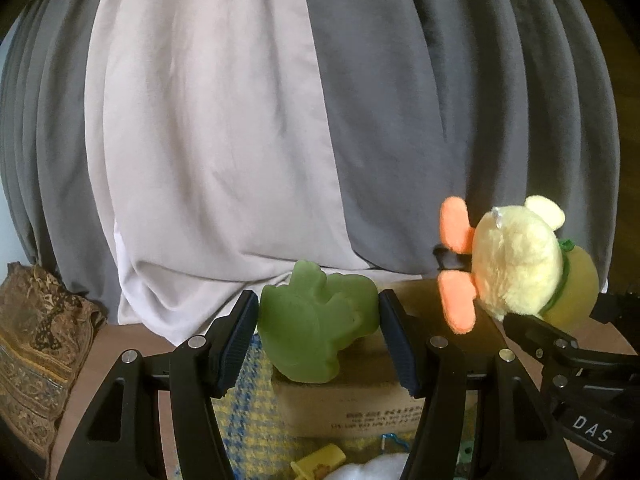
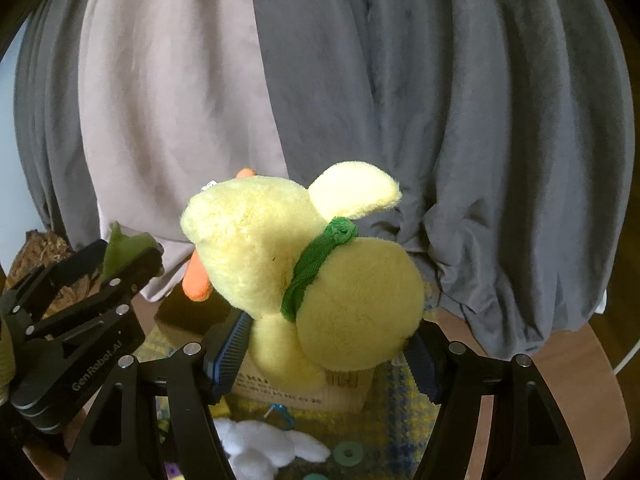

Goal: Organize objects
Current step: 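Carry the duck with the right gripper into the box while the left drops the sponge in, then withdraw both open grippers from the box back over the cloth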

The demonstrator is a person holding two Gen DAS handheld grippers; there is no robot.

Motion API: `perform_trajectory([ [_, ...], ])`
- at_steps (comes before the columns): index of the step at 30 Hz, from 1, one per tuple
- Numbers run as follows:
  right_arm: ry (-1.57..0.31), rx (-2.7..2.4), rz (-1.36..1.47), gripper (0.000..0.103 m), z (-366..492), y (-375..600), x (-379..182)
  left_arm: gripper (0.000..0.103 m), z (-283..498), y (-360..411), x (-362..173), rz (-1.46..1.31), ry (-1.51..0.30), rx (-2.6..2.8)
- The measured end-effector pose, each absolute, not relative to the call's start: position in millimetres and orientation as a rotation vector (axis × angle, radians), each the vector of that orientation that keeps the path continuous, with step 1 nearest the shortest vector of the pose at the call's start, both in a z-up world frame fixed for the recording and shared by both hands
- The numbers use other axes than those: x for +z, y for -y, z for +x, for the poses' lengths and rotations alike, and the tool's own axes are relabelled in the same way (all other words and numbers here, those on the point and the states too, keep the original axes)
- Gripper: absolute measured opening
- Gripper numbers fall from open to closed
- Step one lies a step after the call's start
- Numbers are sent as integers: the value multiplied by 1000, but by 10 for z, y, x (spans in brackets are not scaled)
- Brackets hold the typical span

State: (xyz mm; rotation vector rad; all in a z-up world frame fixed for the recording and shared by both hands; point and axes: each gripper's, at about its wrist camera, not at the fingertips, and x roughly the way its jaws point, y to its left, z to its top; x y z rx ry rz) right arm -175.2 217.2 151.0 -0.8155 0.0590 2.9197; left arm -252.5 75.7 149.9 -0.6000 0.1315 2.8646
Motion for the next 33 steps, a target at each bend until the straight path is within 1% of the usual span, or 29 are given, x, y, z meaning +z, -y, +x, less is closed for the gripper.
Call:
perform_trajectory([
  [8,-49,2880,-884,70,-2030,-2199,1460,61,-2807,-783,1425,-705,-124,2836],
  [15,-93,2870,-969,71,-2249,-2230,1357,61,-2987,-786,1335,-786,-112,2813],
  [17,-85,2873,-973,73,-2265,-2210,1343,61,-3021,-781,1316,-802,-110,2803],
  [19,-77,2868,-968,80,-2276,-2201,1356,61,-3030,-784,1297,-815,-111,2794],
  [22,-90,2855,-954,87,-2262,-2224,1368,62,-3047,-782,1280,-837,-117,2794],
  [23,-99,2847,-953,88,-2264,-2241,1376,65,-3048,-780,1275,-843,-116,2796],
  [24,-109,2840,-950,89,-2263,-2261,1376,74,-3045,-779,1277,-840,-115,2801],
  [25,-118,2831,-950,92,-2280,-2291,1371,80,-3042,-779,1281,-834,-117,2810],
  [26,-126,2824,-950,93,-2278,-2311,1368,90,-3030,-779,1292,-824,-121,2825],
  [33,-164,2789,-966,96,-2269,-2422,1337,95,-2977,-831,1318,-806,-161,2860],
])
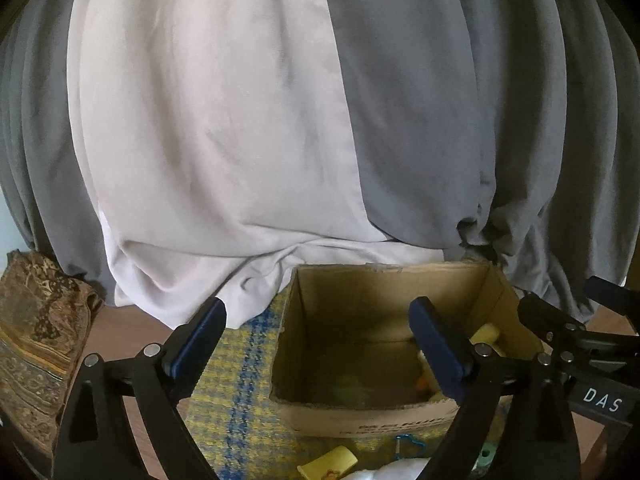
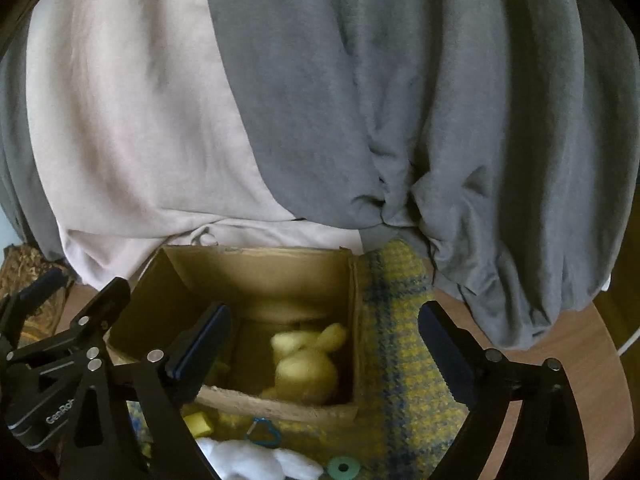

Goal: Organize objects
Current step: 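Withdraw both open grippers from the box back over the cloth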

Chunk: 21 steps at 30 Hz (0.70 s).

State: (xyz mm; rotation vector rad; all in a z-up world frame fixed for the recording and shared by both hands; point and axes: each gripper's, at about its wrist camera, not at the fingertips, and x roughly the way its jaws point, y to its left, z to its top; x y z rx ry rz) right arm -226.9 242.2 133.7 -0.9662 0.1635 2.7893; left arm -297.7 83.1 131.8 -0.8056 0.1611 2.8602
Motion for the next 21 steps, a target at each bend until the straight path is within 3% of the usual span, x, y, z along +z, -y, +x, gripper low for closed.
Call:
perform_trajectory([
  [21,-170,2797,-879,97,-1844,-2346,1367,103,-2576,-653,1262,-780,-152,2918],
])
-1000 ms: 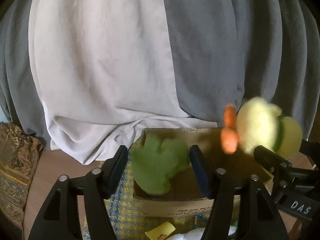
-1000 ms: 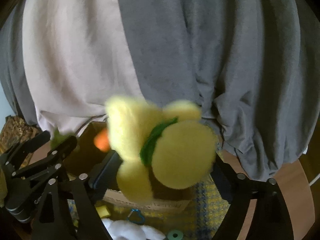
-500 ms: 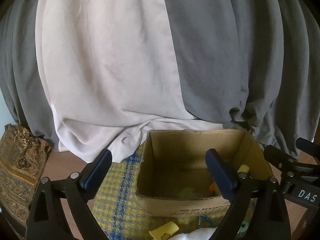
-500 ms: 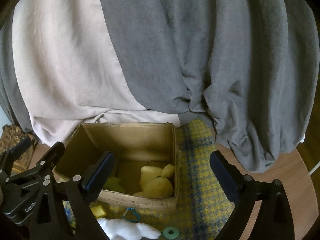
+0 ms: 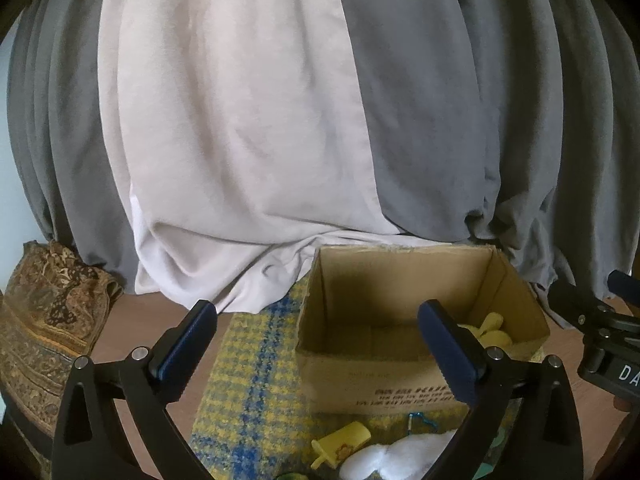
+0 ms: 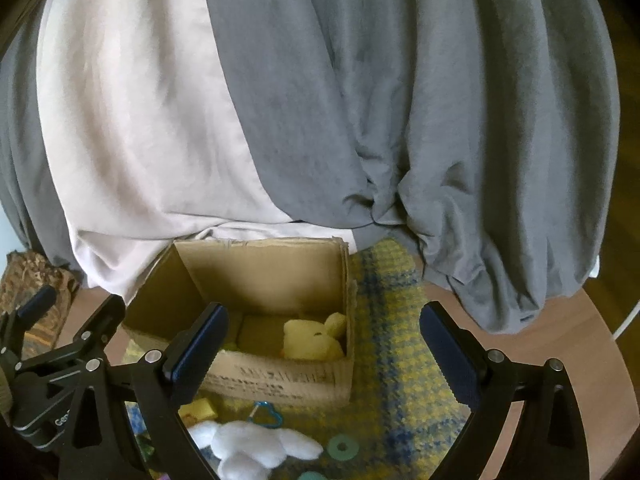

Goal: Organize objects
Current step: 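Withdraw both open grippers from the box back over the cloth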

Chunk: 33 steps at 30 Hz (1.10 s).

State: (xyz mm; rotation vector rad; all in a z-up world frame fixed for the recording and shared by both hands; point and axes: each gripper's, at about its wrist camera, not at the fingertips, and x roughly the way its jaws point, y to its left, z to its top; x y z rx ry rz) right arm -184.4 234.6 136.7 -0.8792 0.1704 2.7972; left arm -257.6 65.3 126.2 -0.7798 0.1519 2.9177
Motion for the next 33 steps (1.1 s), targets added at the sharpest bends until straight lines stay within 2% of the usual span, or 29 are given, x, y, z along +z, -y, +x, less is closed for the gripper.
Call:
perform_trajectory([
  [16,-153,2823,-873,102,-1396,-2132,1224,103,-2107,-400,1106,-761,-154,3016],
  [33,-187,2792,-943,102,-994,-2105,859,103,-1585,-258,762,-798,-117,3015],
])
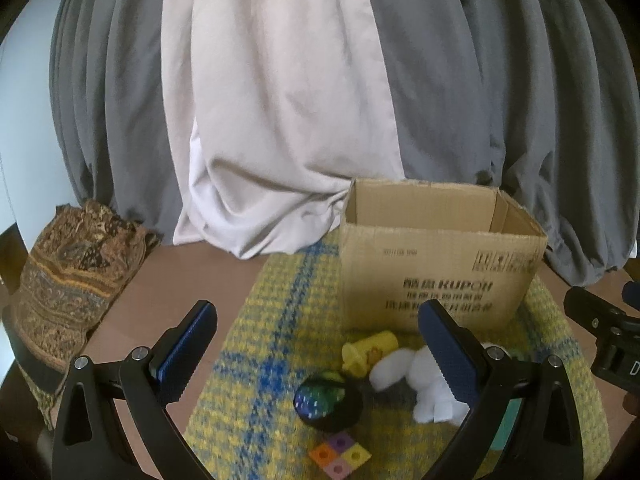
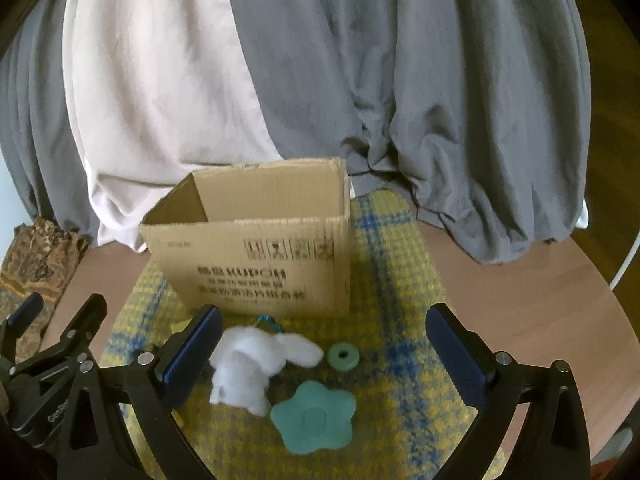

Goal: Organize objects
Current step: 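Withdraw both open grippers from the box back over the cloth, then grasp the four-colour cube block with the left gripper while the right grasps the teal star sponge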

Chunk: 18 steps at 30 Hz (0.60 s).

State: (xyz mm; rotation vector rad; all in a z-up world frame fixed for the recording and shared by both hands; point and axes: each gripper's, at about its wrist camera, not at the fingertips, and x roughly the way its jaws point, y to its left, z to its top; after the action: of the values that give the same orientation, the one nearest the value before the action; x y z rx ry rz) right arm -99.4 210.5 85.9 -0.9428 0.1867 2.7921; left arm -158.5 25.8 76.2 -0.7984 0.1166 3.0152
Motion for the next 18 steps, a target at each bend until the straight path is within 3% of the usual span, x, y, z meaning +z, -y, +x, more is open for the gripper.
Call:
perform_trajectory([
  [18,-179,2761,-1108,102,-781,-2035,293,103,-1297,-184,243,-925,-128,2998],
])
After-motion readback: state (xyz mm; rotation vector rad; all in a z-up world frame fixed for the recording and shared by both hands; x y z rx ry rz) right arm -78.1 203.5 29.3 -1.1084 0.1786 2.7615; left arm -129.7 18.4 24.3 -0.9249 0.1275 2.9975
